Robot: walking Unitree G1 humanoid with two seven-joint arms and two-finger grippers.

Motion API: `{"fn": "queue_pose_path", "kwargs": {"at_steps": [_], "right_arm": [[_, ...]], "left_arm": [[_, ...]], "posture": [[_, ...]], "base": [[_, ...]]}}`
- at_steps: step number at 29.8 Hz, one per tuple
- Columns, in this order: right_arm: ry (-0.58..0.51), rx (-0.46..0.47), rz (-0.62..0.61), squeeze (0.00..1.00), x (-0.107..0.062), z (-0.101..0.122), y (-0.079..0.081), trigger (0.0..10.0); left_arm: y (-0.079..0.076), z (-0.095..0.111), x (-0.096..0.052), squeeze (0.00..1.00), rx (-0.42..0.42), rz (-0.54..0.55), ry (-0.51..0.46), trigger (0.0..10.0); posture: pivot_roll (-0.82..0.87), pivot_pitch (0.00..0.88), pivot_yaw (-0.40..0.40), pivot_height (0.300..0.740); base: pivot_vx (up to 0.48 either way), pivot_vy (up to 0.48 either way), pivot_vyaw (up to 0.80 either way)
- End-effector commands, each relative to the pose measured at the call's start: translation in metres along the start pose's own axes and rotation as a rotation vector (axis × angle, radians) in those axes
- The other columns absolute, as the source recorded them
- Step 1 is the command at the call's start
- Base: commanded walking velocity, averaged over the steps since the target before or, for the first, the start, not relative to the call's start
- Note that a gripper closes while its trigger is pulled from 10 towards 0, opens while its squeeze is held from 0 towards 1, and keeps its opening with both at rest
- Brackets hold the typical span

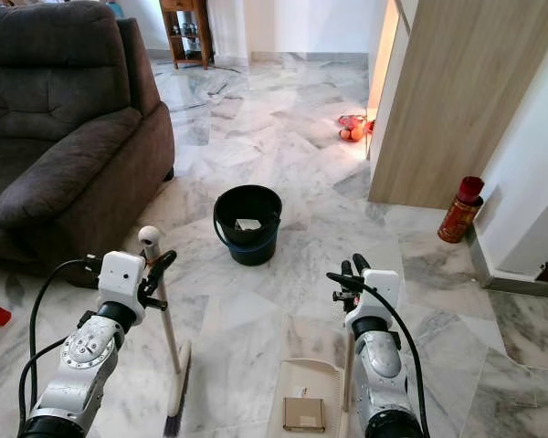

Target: Sweep floor

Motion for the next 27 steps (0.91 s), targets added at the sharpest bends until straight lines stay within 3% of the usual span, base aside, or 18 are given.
{"fn": "queue_pose_path", "kwargs": {"at_steps": [1, 15, 16, 17, 18, 21, 22, 23, 27], "right_arm": [[0.026, -0.013, -0.004, 0.00, -0.003, -0.007, -0.001, 10.0], [0.141, -0.064, -0.039, 0.00, -0.011, -0.028, -0.016, 10.0], [0.143, -0.074, -0.044, 0.48, -0.011, -0.027, -0.017, 10.0], [0.144, -0.081, -0.047, 0.48, -0.010, -0.027, -0.018, 10.0], [0.142, -0.090, -0.059, 1.00, -0.009, -0.025, -0.020, 10.0], [0.131, -0.115, -0.096, 1.00, -0.008, -0.021, -0.028, 10.0], [0.120, -0.125, -0.116, 0.87, -0.006, -0.017, -0.031, 10.0], [0.114, -0.128, -0.122, 0.01, -0.005, -0.015, -0.033, 10.0], [0.093, -0.132, -0.129, 0.00, -0.001, -0.008, -0.035, 10.0]], "left_arm": [[0.004, 0.014, 0.005, 0.00, 0.026, 0.005, -0.049, 10.0], [0.003, 0.011, 0.002, 0.00, 0.032, -0.002, -0.043, 10.0], [0.003, 0.011, 0.002, 0.00, 0.032, -0.001, -0.042, 10.0], [0.002, 0.011, 0.002, 0.00, 0.032, 0.000, -0.042, 10.0], [0.002, 0.010, 0.002, 0.00, 0.031, 0.003, -0.041, 10.0], [0.001, 0.010, 0.002, 0.00, 0.028, 0.007, -0.041, 10.0], [0.000, 0.010, 0.003, 0.00, 0.026, 0.008, -0.042, 10.0], [0.000, 0.011, 0.003, 0.00, 0.027, 0.008, -0.043, 10.0], [-0.003, 0.012, 0.005, 0.00, 0.037, 0.002, -0.050, 10.0]], "posture": [[0.08, 0.000, 0.060, 0.740], [0.10, 0.000, 0.049, 0.740], [0.11, 0.000, 0.046, 0.740], [0.11, 0.000, 0.045, 0.740], [0.11, 0.000, 0.042, 0.740], [0.12, 0.000, 0.035, 0.740], [0.12, 0.000, 0.031, 0.740], [0.12, 0.000, 0.030, 0.740], [0.12, 0.000, 0.027, 0.740]], "base": [[0.000, 0.000, 0.00], [0.000, 0.000, 0.00], [0.000, 0.000, 0.00], [0.000, 0.000, 0.00], [0.000, 0.000, 0.00], [0.000, 0.000, 0.00], [0.000, 0.000, 0.00], [0.000, 0.000, 0.00], [0.000, 0.000, 0.00]]}}
Point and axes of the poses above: a point about 5 cm out from each wrist's last joint towards the gripper, its own x axis pointing out of the wrist towards the gripper, its own z axis along the axis of the wrist's last joint, y = z × x, the point moved 4 cm from there along x, pointing out of the wrist towards the gripper, and after that the axes turned 12 degrees about x, right-handed, at the moved point
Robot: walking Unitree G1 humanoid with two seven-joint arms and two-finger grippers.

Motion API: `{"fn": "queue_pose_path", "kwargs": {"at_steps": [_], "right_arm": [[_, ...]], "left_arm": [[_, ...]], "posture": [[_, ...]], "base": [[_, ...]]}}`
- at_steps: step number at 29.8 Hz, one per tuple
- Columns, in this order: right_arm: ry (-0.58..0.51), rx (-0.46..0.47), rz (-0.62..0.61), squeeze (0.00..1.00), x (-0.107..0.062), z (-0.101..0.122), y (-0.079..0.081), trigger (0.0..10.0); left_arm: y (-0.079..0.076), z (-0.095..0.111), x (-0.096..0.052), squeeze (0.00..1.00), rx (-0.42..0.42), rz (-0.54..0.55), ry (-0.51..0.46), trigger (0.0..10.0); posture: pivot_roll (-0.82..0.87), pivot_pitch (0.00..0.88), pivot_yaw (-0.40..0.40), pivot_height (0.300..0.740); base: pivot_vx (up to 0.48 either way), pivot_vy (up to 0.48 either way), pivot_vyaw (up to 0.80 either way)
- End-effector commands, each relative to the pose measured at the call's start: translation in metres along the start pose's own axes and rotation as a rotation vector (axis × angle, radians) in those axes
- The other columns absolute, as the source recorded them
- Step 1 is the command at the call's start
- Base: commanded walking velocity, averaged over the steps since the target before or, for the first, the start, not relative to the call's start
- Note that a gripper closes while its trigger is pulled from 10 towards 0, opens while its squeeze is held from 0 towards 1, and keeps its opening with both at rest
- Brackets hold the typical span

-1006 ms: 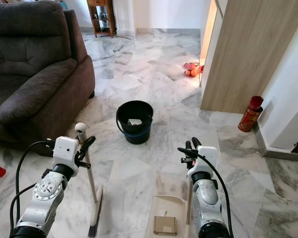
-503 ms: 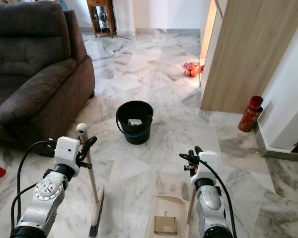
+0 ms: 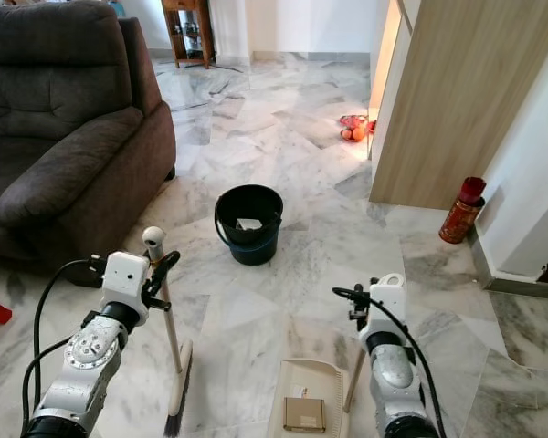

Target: Sweep floor

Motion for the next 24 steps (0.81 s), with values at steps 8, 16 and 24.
{"fn": "queue_pose_path", "kwargs": {"at_steps": [8, 16, 24], "right_arm": [[-0.022, -0.022, -0.010, 0.00, 0.008, 0.014, -0.006, 10.0], [0.011, -0.110, -0.018, 0.00, 0.008, 0.015, -0.022, 10.0], [0.075, -0.169, -0.122, 0.00, 0.005, 0.005, -0.039, 10.0]], "left_arm": [[0.003, 0.011, 0.007, 0.00, 0.032, 0.017, -0.047, 10.0], [0.002, 0.009, 0.007, 0.00, 0.025, 0.013, -0.042, 10.0], [0.000, 0.007, 0.006, 0.00, 0.024, 0.006, -0.036, 10.0]], "posture": [[0.12, 0.000, 0.012, 0.740], [0.12, 0.000, 0.010, 0.740], [0.12, 0.000, 0.011, 0.740]], "base": [[0.000, 0.000, 0.00], [0.000, 0.000, 0.00], [0.000, 0.000, 0.00]]}}
Point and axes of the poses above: a point about 5 cm out from each wrist's last joint towards the gripper, its own x axis pointing out of the wrist towards the gripper, its own z axis along the axis of the wrist's last joint, y = z × x, the point moved 4 cm from there along x, pointing out of the wrist towards the gripper, and after that the axes turned 12 degrees about x, right-handed, at the moved point
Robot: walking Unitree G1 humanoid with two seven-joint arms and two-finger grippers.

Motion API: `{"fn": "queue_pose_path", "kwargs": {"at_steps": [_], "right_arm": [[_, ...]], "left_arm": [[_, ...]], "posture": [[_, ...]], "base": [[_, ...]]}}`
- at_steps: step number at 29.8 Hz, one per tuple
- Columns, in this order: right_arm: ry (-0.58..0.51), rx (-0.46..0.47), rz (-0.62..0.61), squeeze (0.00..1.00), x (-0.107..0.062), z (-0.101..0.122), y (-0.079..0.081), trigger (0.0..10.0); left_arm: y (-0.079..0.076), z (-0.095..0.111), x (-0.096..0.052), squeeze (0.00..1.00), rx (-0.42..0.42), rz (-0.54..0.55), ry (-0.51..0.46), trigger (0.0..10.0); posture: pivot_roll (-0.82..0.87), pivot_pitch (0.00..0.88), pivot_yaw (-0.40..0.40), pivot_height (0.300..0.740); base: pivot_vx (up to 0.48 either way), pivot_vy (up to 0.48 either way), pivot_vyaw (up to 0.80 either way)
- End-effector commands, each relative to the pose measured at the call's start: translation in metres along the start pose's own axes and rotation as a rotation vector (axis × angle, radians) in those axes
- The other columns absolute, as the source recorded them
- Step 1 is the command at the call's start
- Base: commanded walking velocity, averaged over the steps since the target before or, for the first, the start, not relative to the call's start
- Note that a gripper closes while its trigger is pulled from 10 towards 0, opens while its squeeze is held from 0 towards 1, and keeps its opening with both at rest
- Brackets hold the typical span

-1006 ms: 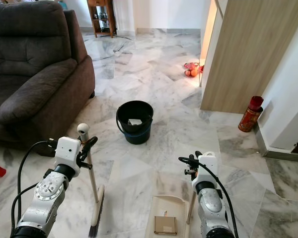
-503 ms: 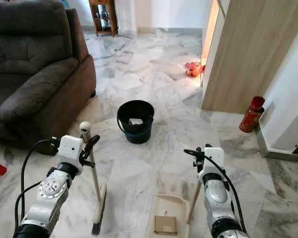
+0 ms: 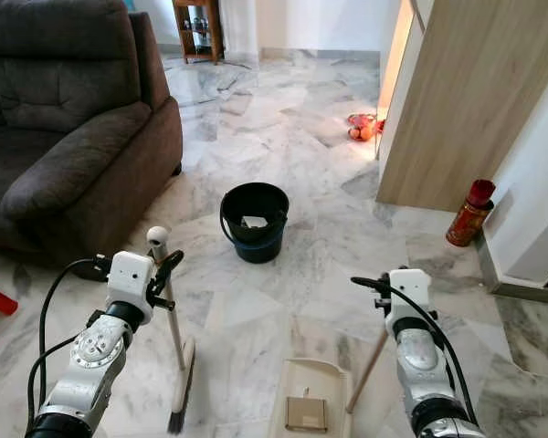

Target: Sweep floor

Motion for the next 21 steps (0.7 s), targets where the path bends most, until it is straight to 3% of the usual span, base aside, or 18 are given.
{"fn": "queue_pose_path", "kwargs": {"at_steps": [1, 8, 9, 10, 12, 13, 14, 18, 21], "right_arm": [[0.031, 0.003, -0.007, 0.00, -0.001, -0.006, 0.001, 10.0], [0.045, 0.104, 0.003, 0.04, -0.006, -0.015, 0.014, 10.0], [0.044, 0.131, 0.001, 0.84, -0.006, -0.015, 0.015, 10.0], [0.043, 0.143, 0.000, 0.85, -0.006, -0.015, 0.016, 10.0], [0.040, 0.156, 0.003, 0.77, -0.006, -0.015, 0.018, 10.0], [0.038, 0.158, 0.006, 0.16, -0.006, -0.014, 0.019, 10.0], [0.038, 0.154, 0.009, 0.00, -0.005, -0.014, 0.019, 10.0], [0.040, 0.140, 0.006, 0.00, -0.005, -0.013, 0.018, 10.0], [0.036, 0.138, -0.023, 0.00, -0.004, -0.012, 0.009, 10.0]], "left_arm": [[0.004, 0.009, 0.004, 0.00, 0.027, 0.007, -0.038, 10.0], [0.002, 0.007, 0.002, 0.00, 0.029, 0.000, -0.034, 10.0], [0.002, 0.007, 0.003, 0.00, 0.028, -0.002, -0.033, 10.0], [0.002, 0.007, 0.003, 0.00, 0.029, -0.003, -0.033, 10.0], [0.002, 0.007, 0.003, 0.00, 0.029, -0.005, -0.034, 10.0], [0.002, 0.007, 0.003, 0.00, 0.029, -0.005, -0.034, 10.0], [0.002, 0.007, 0.004, 0.00, 0.030, -0.005, -0.035, 10.0], [0.002, 0.008, 0.004, 0.00, 0.031, -0.005, -0.037, 10.0], [0.003, 0.008, 0.004, 0.00, 0.032, -0.006, -0.038, 10.0]], "posture": [[0.12, 0.000, 0.011, 0.740], [0.12, 0.000, 0.015, 0.740], [0.12, 0.000, 0.015, 0.740], [0.12, 0.000, 0.015, 0.740], [0.12, 0.000, 0.016, 0.740], [0.12, 0.000, 0.016, 0.740], [0.12, 0.000, 0.016, 0.740], [0.12, 0.000, 0.018, 0.740], [0.12, 0.000, 0.017, 0.740]], "base": [[0.000, 0.000, 0.00], [0.000, 0.000, 0.00], [0.000, 0.000, 0.00], [0.000, 0.000, 0.00], [0.000, 0.000, 0.00], [0.000, 0.000, 0.00], [0.000, 0.000, 0.00], [0.000, 0.000, 0.00], [0.000, 0.000, 0.00]]}}
Point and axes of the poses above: a point about 5 cm out from each wrist's last joint towards the gripper, its own x axis pointing out of the wrist towards the gripper, its own z axis along the axis of the wrist's last joint, y = z × x, the point moved 4 cm from there along x, pointing out of the wrist towards the gripper, and after that the axes turned 12 degrees about x, right-handed, at the moved point
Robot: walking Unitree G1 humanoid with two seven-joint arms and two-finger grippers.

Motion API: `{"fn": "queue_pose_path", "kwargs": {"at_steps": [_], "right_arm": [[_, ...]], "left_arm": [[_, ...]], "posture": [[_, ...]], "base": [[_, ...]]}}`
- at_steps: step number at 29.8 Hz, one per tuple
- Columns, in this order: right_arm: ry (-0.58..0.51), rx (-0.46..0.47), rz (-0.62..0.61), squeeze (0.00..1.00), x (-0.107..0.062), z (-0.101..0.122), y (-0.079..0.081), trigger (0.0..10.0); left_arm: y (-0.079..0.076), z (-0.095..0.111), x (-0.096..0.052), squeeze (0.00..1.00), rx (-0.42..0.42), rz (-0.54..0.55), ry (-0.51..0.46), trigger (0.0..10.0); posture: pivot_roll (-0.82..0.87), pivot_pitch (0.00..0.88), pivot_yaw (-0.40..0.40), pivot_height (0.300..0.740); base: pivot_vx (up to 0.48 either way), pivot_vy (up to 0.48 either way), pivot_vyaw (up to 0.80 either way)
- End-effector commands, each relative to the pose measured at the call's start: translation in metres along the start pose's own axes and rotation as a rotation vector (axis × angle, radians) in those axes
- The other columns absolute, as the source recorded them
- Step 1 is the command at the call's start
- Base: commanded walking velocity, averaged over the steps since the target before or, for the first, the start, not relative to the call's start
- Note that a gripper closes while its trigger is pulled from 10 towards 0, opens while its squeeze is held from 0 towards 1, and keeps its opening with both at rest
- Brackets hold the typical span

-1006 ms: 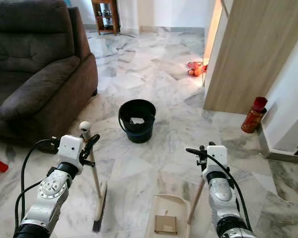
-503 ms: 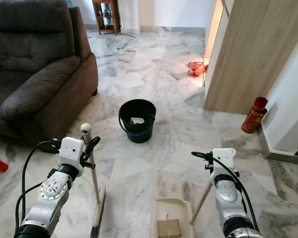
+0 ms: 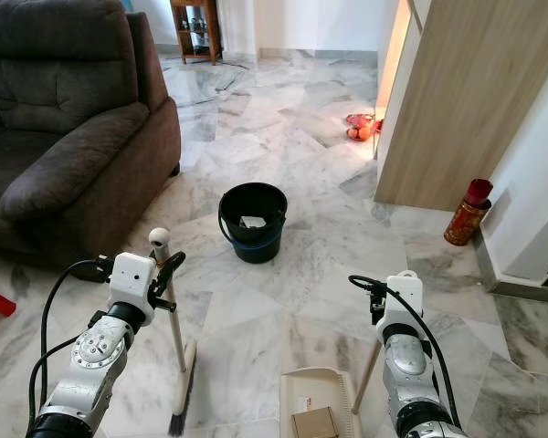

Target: Sweep floor

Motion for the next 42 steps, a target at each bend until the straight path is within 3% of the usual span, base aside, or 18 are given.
{"fn": "queue_pose_path", "kwargs": {"at_steps": [1, 9, 10, 15, 16, 31, 42], "right_arm": [[0.015, 0.001, -0.024, 0.00, -0.001, -0.003, -0.007, 10.0], [0.018, 0.032, -0.042, 0.00, -0.004, -0.005, -0.019, 10.0], [0.017, 0.026, -0.045, 1.00, -0.004, -0.005, -0.019, 10.0], [0.014, 0.033, -0.052, 1.00, -0.004, -0.005, -0.020, 10.0], [0.013, 0.042, -0.038, 0.00, -0.004, -0.004, -0.018, 10.0], [-0.042, 0.105, 0.074, 0.00, -0.009, 0.000, -0.014, 10.0], [-0.028, 0.098, 0.082, 0.00, -0.015, -0.006, -0.023, 10.0]], "left_arm": [[0.005, 0.009, 0.004, 0.00, 0.032, 0.003, -0.040, 10.0], [0.004, 0.009, 0.005, 0.00, 0.030, -0.001, -0.041, 10.0], [0.004, 0.009, 0.005, 0.00, 0.029, -0.001, -0.041, 10.0], [0.004, 0.009, 0.005, 0.00, 0.029, -0.001, -0.040, 10.0], [0.004, 0.009, 0.005, 0.00, 0.029, -0.002, -0.040, 10.0], [0.002, 0.010, 0.004, 0.00, 0.020, -0.009, -0.045, 10.0], [0.002, 0.010, 0.004, 0.00, 0.020, -0.016, -0.048, 10.0]], "posture": [[0.12, 0.000, 0.017, 0.740], [0.11, 0.000, 0.019, 0.740], [0.11, 0.000, 0.019, 0.740], [0.11, 0.000, 0.019, 0.740], [0.11, 0.000, 0.021, 0.740], [0.11, 0.000, 0.022, 0.740], [0.10, 0.000, 0.023, 0.740]], "base": [[0.000, 0.000, 0.00], [0.000, 0.000, 0.00], [0.000, 0.000, 0.00], [0.000, 0.000, 0.00], [0.000, 0.000, 0.00], [0.000, 0.000, 0.00], [0.000, 0.000, 0.00]]}}
Point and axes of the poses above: a point about 5 cm out from each wrist's last joint towards the gripper, its own x axis pointing out of the wrist towards the gripper, its own z axis along the axis of the wrist's last joint, y = z × x, the point moved 4 cm from there along x, pointing out of the wrist towards the gripper, and after that the axes turned 12 degrees about x, right-handed, at the moved point
